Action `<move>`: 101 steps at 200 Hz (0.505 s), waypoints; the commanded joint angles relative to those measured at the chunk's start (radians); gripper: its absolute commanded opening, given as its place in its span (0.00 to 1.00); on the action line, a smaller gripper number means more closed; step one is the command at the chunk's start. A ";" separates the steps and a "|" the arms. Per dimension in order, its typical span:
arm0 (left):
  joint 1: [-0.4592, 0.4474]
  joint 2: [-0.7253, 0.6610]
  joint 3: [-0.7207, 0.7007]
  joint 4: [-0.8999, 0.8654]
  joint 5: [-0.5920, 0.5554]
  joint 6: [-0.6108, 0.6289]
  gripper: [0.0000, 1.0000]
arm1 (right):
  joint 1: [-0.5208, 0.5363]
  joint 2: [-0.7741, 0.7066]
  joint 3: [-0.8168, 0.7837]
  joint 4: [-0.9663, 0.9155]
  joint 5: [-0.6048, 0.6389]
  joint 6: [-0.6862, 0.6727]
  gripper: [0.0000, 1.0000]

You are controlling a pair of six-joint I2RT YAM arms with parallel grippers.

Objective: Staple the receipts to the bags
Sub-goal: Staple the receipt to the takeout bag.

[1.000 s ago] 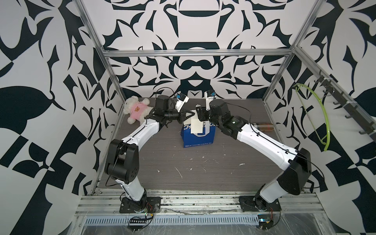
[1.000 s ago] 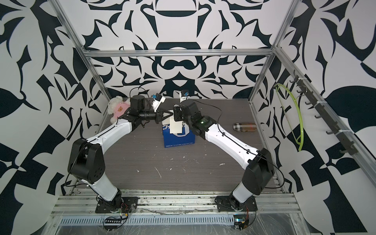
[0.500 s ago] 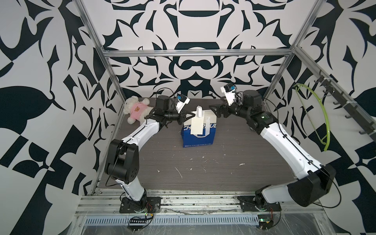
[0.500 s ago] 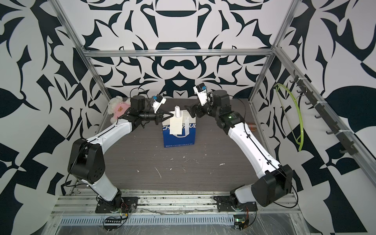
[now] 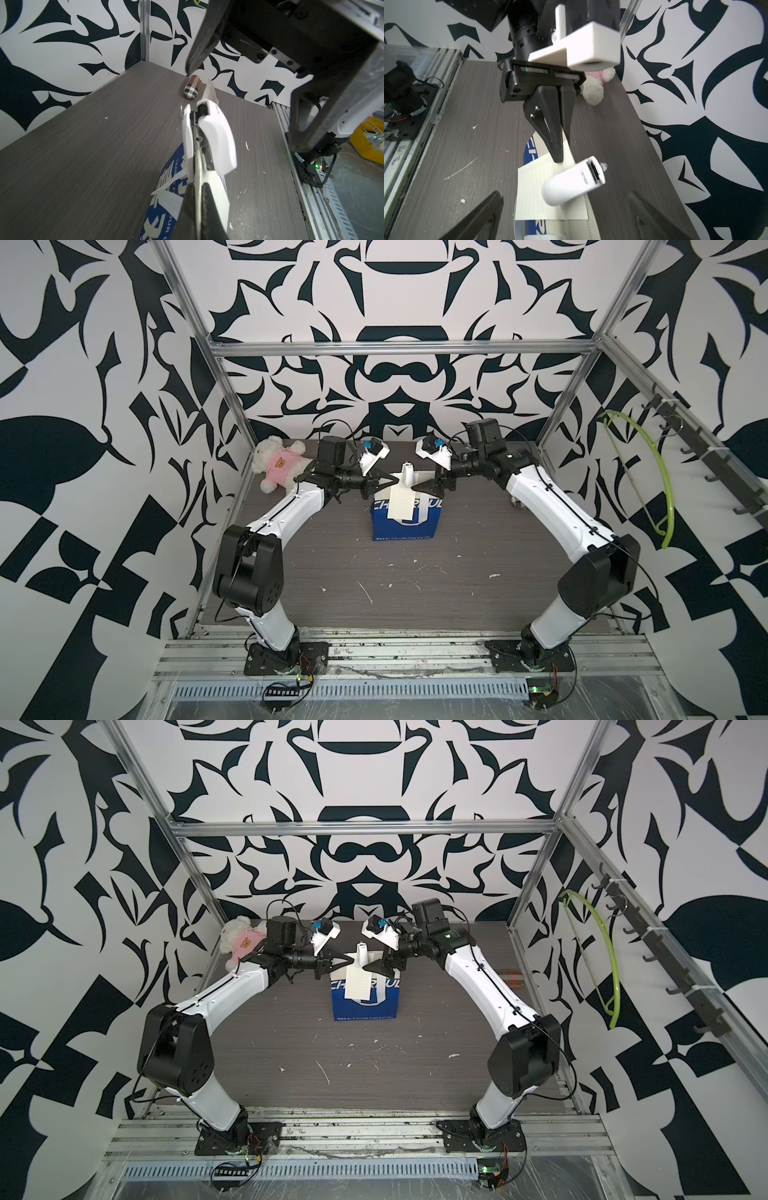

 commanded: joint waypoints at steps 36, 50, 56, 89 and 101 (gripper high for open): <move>0.002 -0.025 0.015 -0.074 0.034 0.058 0.00 | 0.017 0.103 0.204 -0.196 -0.056 -0.167 0.92; 0.002 -0.025 0.012 -0.074 0.033 0.058 0.00 | 0.022 0.124 0.227 -0.220 -0.069 -0.181 0.90; 0.002 -0.025 0.011 -0.074 0.034 0.057 0.00 | 0.025 0.132 0.237 -0.233 -0.072 -0.188 0.89; 0.002 -0.028 0.010 -0.074 0.027 0.059 0.00 | 0.035 0.181 0.306 -0.341 -0.078 -0.231 0.85; 0.002 -0.026 0.011 -0.074 0.027 0.060 0.00 | 0.039 0.189 0.312 -0.351 -0.077 -0.235 0.81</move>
